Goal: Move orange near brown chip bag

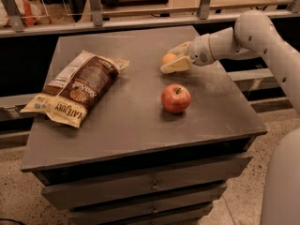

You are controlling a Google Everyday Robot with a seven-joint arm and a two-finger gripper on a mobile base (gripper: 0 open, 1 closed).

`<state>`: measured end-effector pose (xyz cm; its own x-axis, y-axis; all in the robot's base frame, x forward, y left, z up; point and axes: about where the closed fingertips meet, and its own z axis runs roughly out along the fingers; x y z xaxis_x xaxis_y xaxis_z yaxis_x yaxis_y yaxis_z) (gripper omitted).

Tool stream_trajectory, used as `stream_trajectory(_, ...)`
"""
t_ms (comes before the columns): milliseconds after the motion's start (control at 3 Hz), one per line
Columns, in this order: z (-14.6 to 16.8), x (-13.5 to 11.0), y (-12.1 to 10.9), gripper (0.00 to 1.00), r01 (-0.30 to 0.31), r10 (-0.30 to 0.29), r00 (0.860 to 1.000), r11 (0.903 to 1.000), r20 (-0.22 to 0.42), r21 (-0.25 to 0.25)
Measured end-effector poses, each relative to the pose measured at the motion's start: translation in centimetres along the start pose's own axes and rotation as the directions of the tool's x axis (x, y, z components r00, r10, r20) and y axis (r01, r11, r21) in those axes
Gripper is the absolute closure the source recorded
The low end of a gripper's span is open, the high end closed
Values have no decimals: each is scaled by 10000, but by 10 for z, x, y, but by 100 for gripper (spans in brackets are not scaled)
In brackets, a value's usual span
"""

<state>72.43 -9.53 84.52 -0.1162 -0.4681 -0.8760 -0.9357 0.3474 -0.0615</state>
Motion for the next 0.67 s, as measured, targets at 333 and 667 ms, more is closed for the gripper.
stream_trajectory(333, 0, -5, 0, 64, 59, -58, 9999, 10000, 137, -64)
stream_trajectory(667, -1, -27, 6, 88, 240, -219, 9982, 9990, 555, -377)
